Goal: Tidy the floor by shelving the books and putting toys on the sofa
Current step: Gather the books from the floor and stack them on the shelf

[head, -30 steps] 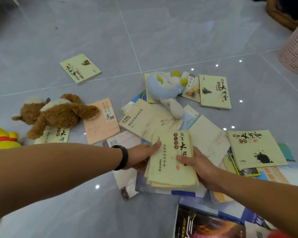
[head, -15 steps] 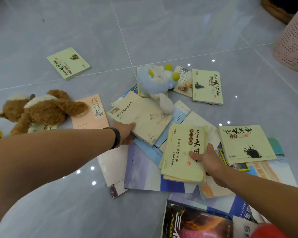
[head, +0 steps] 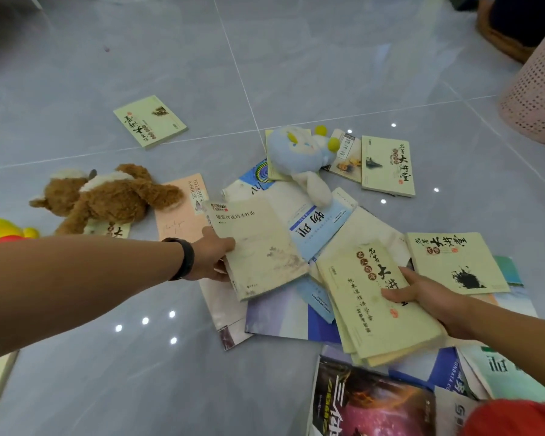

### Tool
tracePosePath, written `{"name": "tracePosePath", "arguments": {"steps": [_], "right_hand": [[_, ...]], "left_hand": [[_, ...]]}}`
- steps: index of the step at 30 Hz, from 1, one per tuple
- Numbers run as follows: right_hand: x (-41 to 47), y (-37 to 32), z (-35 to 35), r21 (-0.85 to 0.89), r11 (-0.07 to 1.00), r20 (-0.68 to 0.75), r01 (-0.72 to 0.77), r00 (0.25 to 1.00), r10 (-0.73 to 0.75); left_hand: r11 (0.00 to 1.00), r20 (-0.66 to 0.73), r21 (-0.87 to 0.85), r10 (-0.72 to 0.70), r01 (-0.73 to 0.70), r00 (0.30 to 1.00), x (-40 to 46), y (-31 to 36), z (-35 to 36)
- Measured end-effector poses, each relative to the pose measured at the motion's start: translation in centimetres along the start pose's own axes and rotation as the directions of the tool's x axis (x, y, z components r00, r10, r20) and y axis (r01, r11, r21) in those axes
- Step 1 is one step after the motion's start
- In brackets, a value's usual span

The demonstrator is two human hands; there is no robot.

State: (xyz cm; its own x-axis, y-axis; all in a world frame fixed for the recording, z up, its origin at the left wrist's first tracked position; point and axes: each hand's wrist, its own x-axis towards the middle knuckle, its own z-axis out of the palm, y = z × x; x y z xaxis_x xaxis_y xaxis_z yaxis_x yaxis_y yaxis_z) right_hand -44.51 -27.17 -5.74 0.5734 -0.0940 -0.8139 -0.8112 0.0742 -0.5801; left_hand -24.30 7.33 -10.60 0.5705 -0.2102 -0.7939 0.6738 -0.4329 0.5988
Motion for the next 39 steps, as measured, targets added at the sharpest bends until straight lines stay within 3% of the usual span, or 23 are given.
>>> {"name": "tracePosePath", "arguments": {"steps": [5,8,10,12,15,16,18,20,21,24,26,28,33,39], "right_hand": [[-2.6,0.6,1.2,0.129,0.992,0.043,-0.006,0.999,0.000],[-3.2,0.3,5.1,0.162,0.986,0.081,0.026,0.996,-0.039],[-3.7,0.2,8.3,0.184,0.980,0.108,0.076,0.989,-0.097],[-4.2,0.1,11.2,0.219,0.967,0.127,0.127,0.979,-0.158],[-4.6,0.3,14.0,0.277,0.950,0.128,0.145,0.974,-0.186],[-4.4,0.8,14.3,0.227,0.963,0.123,0.144,0.977,-0.175],[-4.2,2.1,14.8,-0.088,0.992,0.150,0.089,0.986,-0.075],[-3.6,4.1,14.2,-0.463,0.885,0.118,-0.041,0.987,0.108],[-3.0,5.4,13.4,-0.570,0.817,0.070,-0.088,0.985,0.155],[-1.6,7.6,11.5,-0.625,0.768,0.008,-0.141,0.982,0.187],[-1.2,7.4,11.0,-0.536,0.829,0.001,-0.163,0.981,0.194],[-0.9,6.6,11.2,-0.403,0.899,0.033,-0.172,0.979,0.202],[0.3,6.3,12.5,-0.398,0.902,0.134,-0.166,0.962,0.236],[0.6,6.5,14.3,-0.401,0.912,0.195,-0.085,0.965,0.175]], "left_hand": [[0.933,0.297,0.341,-0.224,0.116,0.928,-3.4,-4.0,-1.7],[0.873,0.310,0.455,-0.340,0.175,0.888,-4.6,-8.1,-0.4],[0.849,0.278,0.501,-0.338,0.165,0.899,-4.9,-10.1,0.9],[0.854,0.254,0.500,-0.304,0.144,0.918,-4.9,-10.6,1.7],[0.877,0.307,0.449,-0.334,0.174,0.891,-4.6,-10.1,1.7],[0.885,0.339,0.427,-0.349,0.187,0.874,-4.4,-9.9,1.5],[0.894,0.379,0.390,-0.374,0.220,0.847,-4.5,-9.7,1.0],[0.897,0.365,0.347,-0.397,0.272,0.842,-4.4,-9.8,1.1],[0.899,0.345,0.324,-0.403,0.295,0.848,-4.4,-9.8,1.2],[0.908,0.315,0.305,-0.380,0.286,0.870,-4.3,-9.8,1.5],[0.921,0.320,0.329,-0.319,0.211,0.892,-4.6,-9.7,1.7],[0.927,0.321,0.341,-0.270,0.155,0.908,-5.0,-9.8,1.7],[0.930,0.298,0.362,-0.179,0.062,0.938,-5.1,-11.7,2.2],[0.939,0.291,0.332,-0.017,-0.085,0.957,-4.9,-14.8,2.7]]}}
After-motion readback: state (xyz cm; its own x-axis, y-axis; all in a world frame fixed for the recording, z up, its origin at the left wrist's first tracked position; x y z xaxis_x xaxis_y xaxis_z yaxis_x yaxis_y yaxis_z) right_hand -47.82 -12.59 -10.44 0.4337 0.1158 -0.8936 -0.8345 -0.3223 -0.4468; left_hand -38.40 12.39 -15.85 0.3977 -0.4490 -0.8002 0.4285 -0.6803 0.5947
